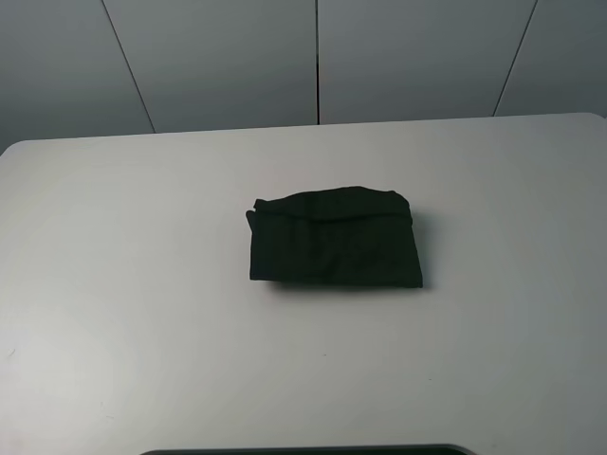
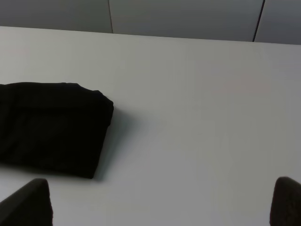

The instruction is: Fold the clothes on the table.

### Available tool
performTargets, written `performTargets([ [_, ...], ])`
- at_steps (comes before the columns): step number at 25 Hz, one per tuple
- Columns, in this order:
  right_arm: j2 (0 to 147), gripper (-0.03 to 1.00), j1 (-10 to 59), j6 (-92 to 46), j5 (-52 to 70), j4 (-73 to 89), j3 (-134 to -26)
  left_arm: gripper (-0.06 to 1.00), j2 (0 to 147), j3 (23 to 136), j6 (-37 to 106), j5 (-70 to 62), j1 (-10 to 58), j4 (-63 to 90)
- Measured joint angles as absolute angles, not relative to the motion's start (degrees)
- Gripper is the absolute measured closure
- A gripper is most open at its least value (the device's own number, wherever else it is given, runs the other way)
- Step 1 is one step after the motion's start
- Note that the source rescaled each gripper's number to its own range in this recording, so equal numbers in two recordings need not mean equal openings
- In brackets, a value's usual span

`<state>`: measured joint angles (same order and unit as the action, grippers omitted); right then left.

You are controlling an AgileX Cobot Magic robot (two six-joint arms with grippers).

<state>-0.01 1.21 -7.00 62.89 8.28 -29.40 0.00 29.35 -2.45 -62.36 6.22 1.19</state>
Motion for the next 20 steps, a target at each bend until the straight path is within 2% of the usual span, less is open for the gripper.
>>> performTargets([
  [20, 0.0, -0.03, 1.2, -6.9, 62.9, 8.3, -29.4, 0.01, 0.0, 29.4, -2.2, -62.4, 5.8, 1.2],
])
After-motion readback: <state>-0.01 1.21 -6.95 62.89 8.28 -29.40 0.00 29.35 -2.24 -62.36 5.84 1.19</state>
